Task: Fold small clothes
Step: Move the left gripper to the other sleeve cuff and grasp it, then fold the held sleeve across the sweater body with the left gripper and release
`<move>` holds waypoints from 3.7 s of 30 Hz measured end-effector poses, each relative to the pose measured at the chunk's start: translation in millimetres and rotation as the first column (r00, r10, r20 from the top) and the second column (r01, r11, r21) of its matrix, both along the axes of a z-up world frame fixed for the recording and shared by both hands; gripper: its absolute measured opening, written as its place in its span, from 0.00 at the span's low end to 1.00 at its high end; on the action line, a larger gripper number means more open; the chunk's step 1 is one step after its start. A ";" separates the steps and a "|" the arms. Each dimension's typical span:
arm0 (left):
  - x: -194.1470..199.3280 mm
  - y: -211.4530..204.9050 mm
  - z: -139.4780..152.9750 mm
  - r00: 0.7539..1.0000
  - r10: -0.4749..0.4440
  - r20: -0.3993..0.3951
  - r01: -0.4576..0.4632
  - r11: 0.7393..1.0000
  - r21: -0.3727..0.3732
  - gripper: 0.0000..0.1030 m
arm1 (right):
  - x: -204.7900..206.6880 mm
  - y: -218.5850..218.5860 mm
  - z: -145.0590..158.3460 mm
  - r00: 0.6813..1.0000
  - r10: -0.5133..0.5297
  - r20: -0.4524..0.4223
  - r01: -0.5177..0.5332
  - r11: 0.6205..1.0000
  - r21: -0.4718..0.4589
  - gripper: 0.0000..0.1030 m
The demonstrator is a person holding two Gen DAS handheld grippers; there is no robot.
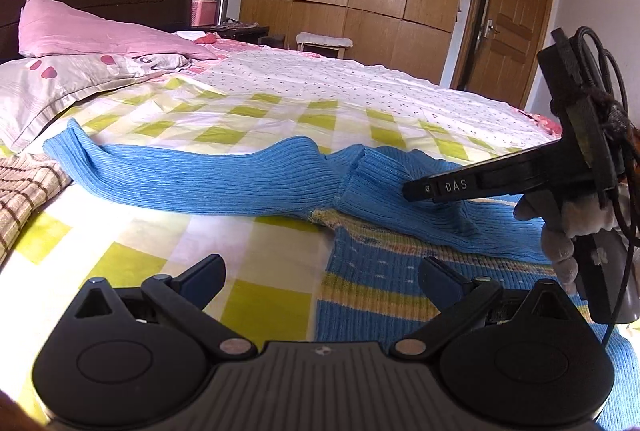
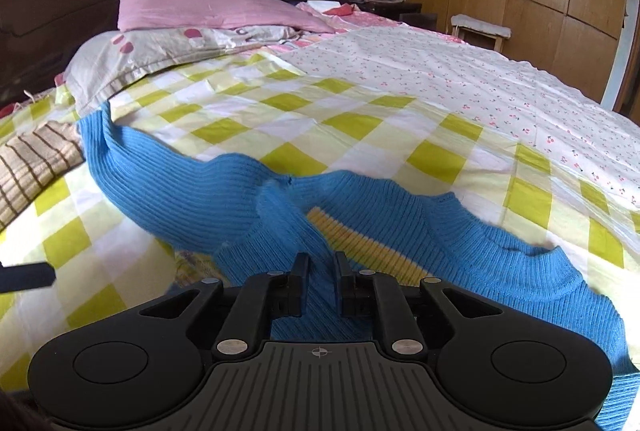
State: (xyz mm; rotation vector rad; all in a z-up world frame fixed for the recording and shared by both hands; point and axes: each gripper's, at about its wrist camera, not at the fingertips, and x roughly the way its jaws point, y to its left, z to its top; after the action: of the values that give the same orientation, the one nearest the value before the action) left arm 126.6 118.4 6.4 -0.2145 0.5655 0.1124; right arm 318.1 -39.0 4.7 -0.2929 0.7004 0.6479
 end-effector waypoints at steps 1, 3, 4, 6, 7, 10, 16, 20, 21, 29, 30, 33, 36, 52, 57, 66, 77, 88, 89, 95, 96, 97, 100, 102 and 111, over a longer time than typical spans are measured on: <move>0.2 1.0 -0.5 1.000 0.007 -0.002 -0.007 1.000 0.002 1.00 | 3.7 2.2 -1.9 1.000 -0.006 -0.004 0.006 1.000 -0.005 0.15; 0.7 2.7 -0.5 1.000 0.020 0.000 -0.020 1.000 0.017 1.00 | 8.5 6.1 -3.2 1.000 -0.025 0.013 0.025 1.000 -0.014 0.15; 0.9 3.9 0.1 1.000 0.028 0.005 -0.028 0.999 0.028 1.00 | 9.7 6.5 -1.1 0.999 -0.037 0.013 0.037 0.999 -0.005 0.15; 1.6 9.1 1.3 0.998 0.053 0.015 -0.053 0.998 0.042 1.00 | 7.5 1.8 5.7 0.999 -0.042 0.014 0.041 0.998 0.049 0.15; 2.4 13.0 1.1 0.998 0.066 0.016 -0.067 0.997 0.042 1.00 | 4.1 0.4 8.8 0.999 -0.039 0.029 0.037 0.997 0.061 0.15; 5.7 27.4 0.5 0.993 0.113 0.011 -0.114 0.993 0.024 1.00 | 1.8 2.0 6.3 0.999 -0.019 0.035 0.018 1.000 0.019 0.18; 7.4 56.8 2.6 0.975 0.222 0.020 -0.223 0.974 0.047 1.00 | -1.1 4.4 -6.9 0.999 -0.043 0.002 0.043 0.999 -0.019 0.18; 10.7 85.4 5.1 0.950 0.309 0.041 -0.312 0.945 0.099 1.00 | -18.3 -8.7 8.8 0.999 -0.046 0.019 0.044 0.996 0.071 0.18; 12.6 94.9 4.4 0.943 0.331 0.042 -0.334 0.938 0.099 1.00 | -24.2 -11.4 11.8 0.999 -0.042 0.031 0.039 0.996 0.082 0.18; 40.7 170.0 -19.2 0.867 0.495 -0.055 -0.495 0.869 0.028 0.83 | -57.5 -20.3 14.6 1.000 0.004 0.001 -0.004 0.984 0.180 0.18; 44.2 176.4 -22.6 0.861 0.504 -0.069 -0.505 0.863 0.007 0.80 | -58.8 -18.9 13.7 1.000 0.011 -0.006 -0.010 0.983 0.185 0.18; 51.5 191.1 -32.9 0.839 0.534 -0.106 -0.541 0.840 -0.053 0.72 | -61.9 -14.3 11.4 0.999 0.030 -0.017 -0.026 0.979 0.202 0.18; 55.7 191.1 -34.7 0.831 0.548 -0.092 -0.554 0.830 -0.059 0.70 | -61.9 -12.1 10.2 0.999 0.035 -0.027 -0.028 0.976 0.218 0.18; 67.7 195.8 -22.0 0.835 0.546 -0.066 -0.549 0.822 -0.153 0.14 | -68.6 -31.6 13.1 0.996 0.002 -0.089 0.025 0.954 0.299 0.19; 66.2 171.7 5.1 0.895 0.447 0.002 -0.439 0.881 -0.174 0.14 | -72.0 -42.8 18.1 0.995 -0.024 -0.095 0.054 0.944 0.325 0.19; 76.6 54.7 43.6 0.992 0.013 0.122 0.008 0.985 -0.173 0.14 | -72.7 -70.5 25.2 0.990 -0.099 -0.100 0.128 0.929 0.348 0.19; 53.7 -35.4 -10.1 0.963 -0.257 -0.086 0.253 0.966 -0.052 0.18 | -45.9 -102.6 3.9 0.950 -0.126 -0.284 0.235 0.890 0.390 0.25; 36.7 -13.4 -13.7 0.971 -0.231 -0.062 0.224 0.969 -0.105 0.26 | -40.9 -72.9 -0.7 0.935 -0.032 -0.352 0.205 0.860 0.467 0.26; 35.4 -11.3 -13.5 0.971 -0.234 -0.056 0.227 0.968 -0.103 0.26 | -42.4 -70.4 -0.2 0.938 -0.035 -0.344 0.202 0.864 0.462 0.26; 31.9 6.4 -9.7 0.979 -0.203 -0.023 0.199 0.971 -0.133 0.26 | -40.3 -43.7 -2.4 0.969 -0.065 -0.240 0.146 0.930 0.338 0.28; 32.3 12.8 -9.4 0.983 -0.183 -0.018 0.179 0.973 -0.148 0.26 | -41.2 -36.4 -2.6 0.980 -0.072 -0.187 0.125 0.949 0.291 0.28; 32.7 19.5 -9.2 0.987 -0.162 -0.016 0.157 0.974 -0.162 0.26 | -41.9 -29.7 -2.9 0.987 -0.077 -0.143 0.110 0.964 0.244 0.28; 33.5 42.9 -10.2 0.995 -0.094 -0.014 0.088 0.971 -0.224 0.25 | -40.4 -19.3 -5.4 0.992 -0.056 -0.115 0.078 0.977 0.200 0.28; 34.5 54.9 -11.0 0.998 -0.067 -0.014 0.061 0.961 -0.268 0.25 | -37.8 -17.7 -3.7 0.989 -0.054 -0.135 0.083 0.972 0.219 0.28; 32.5 50.6 -10.7 0.994 -0.113 0.011 0.111 0.951 -0.290 0.25 | -26.5 -15.6 6.1 0.983 -0.116 -0.142 0.149 0.958 0.247 0.28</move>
State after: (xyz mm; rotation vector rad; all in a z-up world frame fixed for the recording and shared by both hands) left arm 159.0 169.0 -4.3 -0.4672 0.5975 -0.0819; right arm 291.5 -54.6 10.8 0.0354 0.7410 0.6244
